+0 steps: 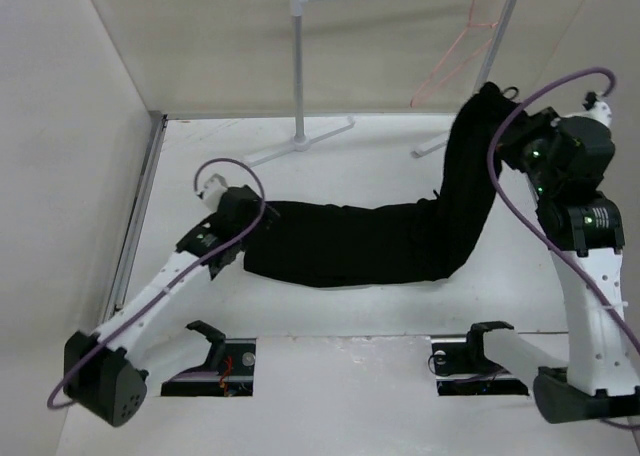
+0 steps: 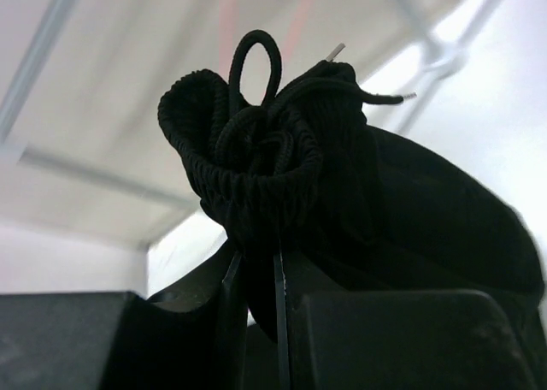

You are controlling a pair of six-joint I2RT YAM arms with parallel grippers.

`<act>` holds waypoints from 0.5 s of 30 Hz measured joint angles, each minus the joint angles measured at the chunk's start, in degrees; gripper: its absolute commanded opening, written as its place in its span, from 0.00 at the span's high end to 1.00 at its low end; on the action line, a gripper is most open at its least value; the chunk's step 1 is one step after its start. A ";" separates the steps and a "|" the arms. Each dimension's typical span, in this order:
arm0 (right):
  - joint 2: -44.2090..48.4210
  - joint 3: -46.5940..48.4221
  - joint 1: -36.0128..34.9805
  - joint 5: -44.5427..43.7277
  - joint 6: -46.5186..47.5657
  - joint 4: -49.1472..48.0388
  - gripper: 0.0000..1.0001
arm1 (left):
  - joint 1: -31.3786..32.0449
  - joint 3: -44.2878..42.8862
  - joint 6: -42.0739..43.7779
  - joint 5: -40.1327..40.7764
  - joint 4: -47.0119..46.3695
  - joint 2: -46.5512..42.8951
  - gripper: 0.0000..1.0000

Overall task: Place the trousers on the hanger
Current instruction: Fold the trousers at the center of the board.

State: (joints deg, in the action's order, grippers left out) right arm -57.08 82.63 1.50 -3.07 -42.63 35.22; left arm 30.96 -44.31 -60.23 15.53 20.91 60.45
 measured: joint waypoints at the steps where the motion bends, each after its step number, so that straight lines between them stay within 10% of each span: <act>1: -1.03 1.70 -4.85 -1.90 0.26 0.37 0.87 | -2.67 -0.22 0.87 -0.02 0.59 -2.51 0.34; 10: -22.12 16.31 -40.96 -16.96 1.73 1.77 0.84 | -23.23 4.31 4.31 -2.36 5.42 -15.89 0.34; 15: -37.22 20.48 -56.06 -19.54 1.42 0.92 0.64 | -30.95 7.91 4.39 -5.01 9.03 -17.97 0.34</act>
State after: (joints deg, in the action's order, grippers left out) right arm -94.30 103.11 -54.57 -22.61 -41.21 36.14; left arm 0.01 -36.40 -55.83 10.52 29.93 42.48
